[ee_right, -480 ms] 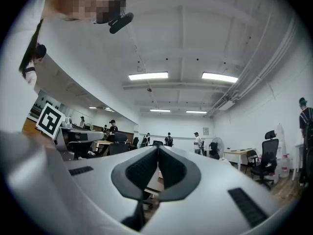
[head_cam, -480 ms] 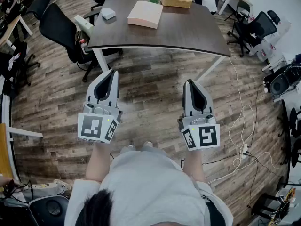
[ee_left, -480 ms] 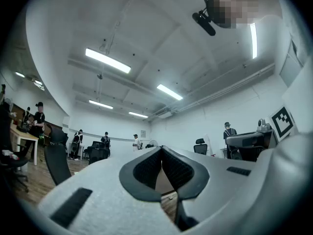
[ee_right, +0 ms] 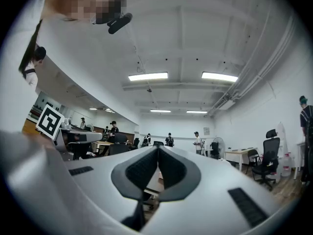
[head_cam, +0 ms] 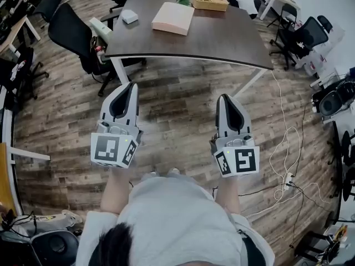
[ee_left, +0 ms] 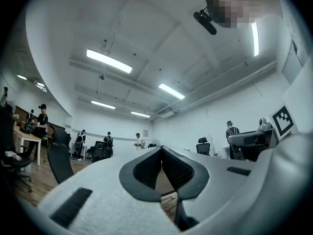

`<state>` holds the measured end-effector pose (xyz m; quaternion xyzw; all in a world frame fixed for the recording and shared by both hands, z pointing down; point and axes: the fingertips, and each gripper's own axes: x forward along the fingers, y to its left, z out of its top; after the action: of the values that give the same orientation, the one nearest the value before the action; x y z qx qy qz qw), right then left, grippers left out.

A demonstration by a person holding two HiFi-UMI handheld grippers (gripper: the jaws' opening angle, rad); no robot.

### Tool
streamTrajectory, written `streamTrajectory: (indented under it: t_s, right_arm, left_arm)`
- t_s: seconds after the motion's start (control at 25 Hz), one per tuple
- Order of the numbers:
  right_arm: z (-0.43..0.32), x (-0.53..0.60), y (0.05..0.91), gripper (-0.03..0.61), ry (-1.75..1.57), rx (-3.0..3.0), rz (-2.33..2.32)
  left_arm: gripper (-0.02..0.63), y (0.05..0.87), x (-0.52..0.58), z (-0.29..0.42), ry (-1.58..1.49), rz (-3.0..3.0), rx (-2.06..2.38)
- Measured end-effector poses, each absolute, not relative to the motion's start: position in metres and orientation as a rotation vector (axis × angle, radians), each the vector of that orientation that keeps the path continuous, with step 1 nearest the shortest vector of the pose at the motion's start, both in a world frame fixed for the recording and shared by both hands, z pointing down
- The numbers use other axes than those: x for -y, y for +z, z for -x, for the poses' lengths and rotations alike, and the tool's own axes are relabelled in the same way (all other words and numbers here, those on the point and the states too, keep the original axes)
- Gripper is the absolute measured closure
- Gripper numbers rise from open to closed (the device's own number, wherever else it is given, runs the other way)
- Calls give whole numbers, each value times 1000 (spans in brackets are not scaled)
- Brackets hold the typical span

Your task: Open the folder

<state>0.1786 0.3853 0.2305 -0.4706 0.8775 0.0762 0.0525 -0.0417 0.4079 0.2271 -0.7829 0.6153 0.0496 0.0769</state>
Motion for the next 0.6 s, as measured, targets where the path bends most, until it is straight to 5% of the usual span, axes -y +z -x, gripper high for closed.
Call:
streamTrajectory:
  t_s: [0.6]
  right_arm:
    - [-196, -370, 233, 566, 177, -2643, 1384]
  left_arm:
    - [605, 226, -396, 22, 136, 2341, -1845]
